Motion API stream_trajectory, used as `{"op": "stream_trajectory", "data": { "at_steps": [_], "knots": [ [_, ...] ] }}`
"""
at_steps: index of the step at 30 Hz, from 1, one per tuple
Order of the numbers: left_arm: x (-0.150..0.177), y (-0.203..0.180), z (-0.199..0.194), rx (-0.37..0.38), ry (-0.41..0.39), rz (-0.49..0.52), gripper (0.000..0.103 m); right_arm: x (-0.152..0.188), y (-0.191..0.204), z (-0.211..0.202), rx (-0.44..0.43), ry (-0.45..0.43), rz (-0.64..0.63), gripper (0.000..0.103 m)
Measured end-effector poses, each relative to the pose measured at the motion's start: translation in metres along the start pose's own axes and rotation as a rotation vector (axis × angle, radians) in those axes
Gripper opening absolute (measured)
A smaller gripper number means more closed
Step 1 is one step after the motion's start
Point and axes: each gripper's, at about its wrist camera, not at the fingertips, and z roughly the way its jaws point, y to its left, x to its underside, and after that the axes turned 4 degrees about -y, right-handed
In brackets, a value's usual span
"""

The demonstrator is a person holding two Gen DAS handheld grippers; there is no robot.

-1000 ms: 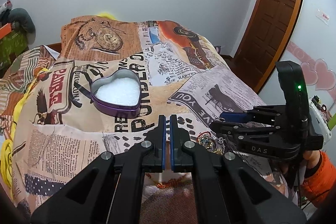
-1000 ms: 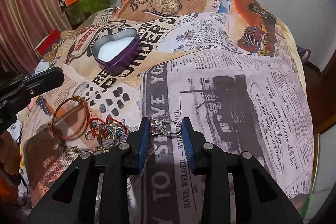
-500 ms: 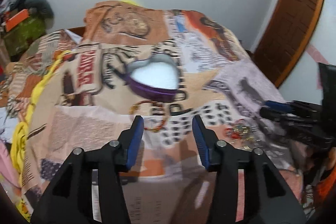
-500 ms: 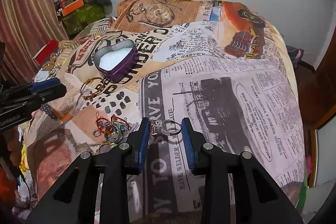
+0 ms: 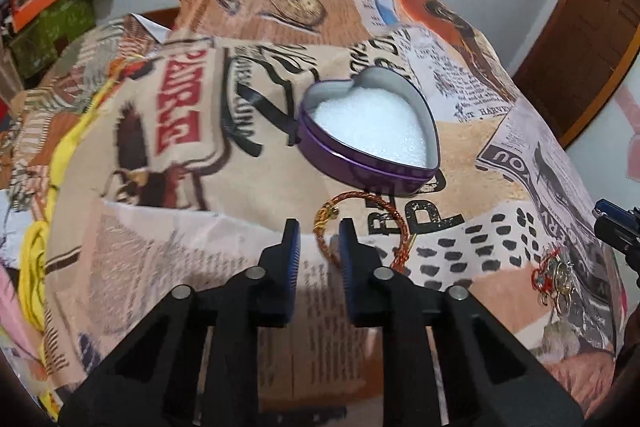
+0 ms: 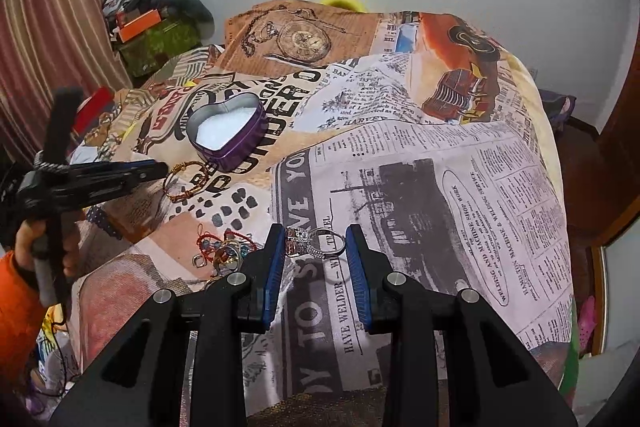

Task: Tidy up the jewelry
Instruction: 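Lift the bracelet with the left tool while the right tool grasps the silver ring, then lower bracelet and ring into the heart tin and open both tools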

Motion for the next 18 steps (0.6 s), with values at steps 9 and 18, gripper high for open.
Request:
{"op": "stream_trajectory", "data": {
  "at_steps": [9, 18],
  "knots": [
    [-0.003, -0.003, 0.016, 0.009, 0.026, 0.041, 0.004, -0.010, 0.009, 0.003, -0.014, -0.005, -0.013, 0.028],
    [-0.011, -0.003, -0.019, 0.015, -0.059, 0.062, 0.004, -0.036, 0.032, 0.012, -0.042, -0.022, -0.055, 0.028]
  ]
}}
